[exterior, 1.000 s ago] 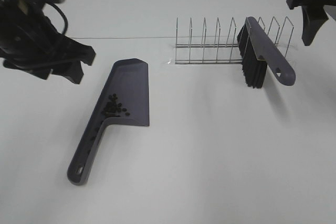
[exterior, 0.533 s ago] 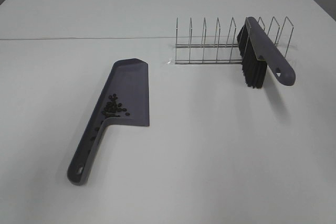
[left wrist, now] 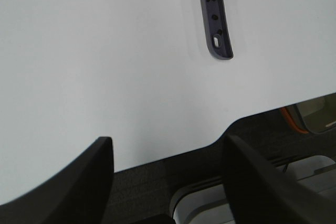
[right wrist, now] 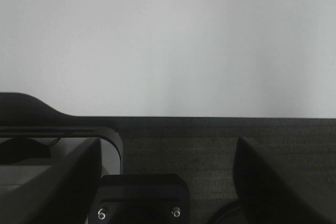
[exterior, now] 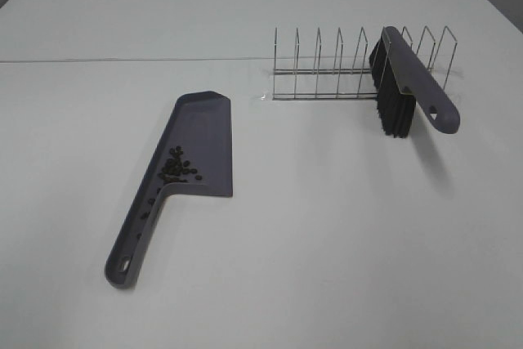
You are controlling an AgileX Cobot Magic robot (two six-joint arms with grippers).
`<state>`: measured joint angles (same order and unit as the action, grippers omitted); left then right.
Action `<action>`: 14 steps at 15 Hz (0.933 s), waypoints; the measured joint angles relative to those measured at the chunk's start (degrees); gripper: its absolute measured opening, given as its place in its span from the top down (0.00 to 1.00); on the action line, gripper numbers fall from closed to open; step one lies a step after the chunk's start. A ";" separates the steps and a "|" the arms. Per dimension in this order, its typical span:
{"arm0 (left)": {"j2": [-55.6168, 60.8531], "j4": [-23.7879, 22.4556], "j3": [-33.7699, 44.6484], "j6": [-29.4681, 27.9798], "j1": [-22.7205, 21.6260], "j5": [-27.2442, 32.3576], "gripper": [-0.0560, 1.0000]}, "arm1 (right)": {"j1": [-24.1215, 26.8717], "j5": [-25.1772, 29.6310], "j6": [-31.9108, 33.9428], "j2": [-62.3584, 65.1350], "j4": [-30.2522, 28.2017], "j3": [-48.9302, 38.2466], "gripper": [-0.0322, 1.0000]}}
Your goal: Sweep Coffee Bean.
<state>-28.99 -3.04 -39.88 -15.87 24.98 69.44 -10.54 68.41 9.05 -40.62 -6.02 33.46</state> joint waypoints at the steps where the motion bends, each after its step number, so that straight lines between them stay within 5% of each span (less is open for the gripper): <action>1: 2.46 0.06 0.80 0.17 0.00 -0.06 0.40 | 0.00 -0.23 -0.40 1.83 0.00 -0.97 0.31; 3: 13.24 0.17 4.30 2.52 0.00 0.23 0.40 | 0.00 -2.86 -2.23 14.95 0.00 -2.12 0.31; 8: 16.96 4.64 8.08 13.87 0.00 -2.81 0.40 | 0.00 -7.10 -8.54 30.94 3.95 -4.13 0.31; 11: 16.96 9.17 10.08 21.03 0.00 -8.14 0.40 | 0.00 -7.10 -10.89 35.18 6.02 -4.58 0.31; 14: 16.96 9.91 10.89 22.35 0.00 -8.94 0.40 | 0.00 -7.10 -11.00 35.58 6.02 -4.58 0.31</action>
<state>-12.03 6.88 -28.99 6.47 24.98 60.50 -10.54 61.31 -1.95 -5.04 0.00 28.88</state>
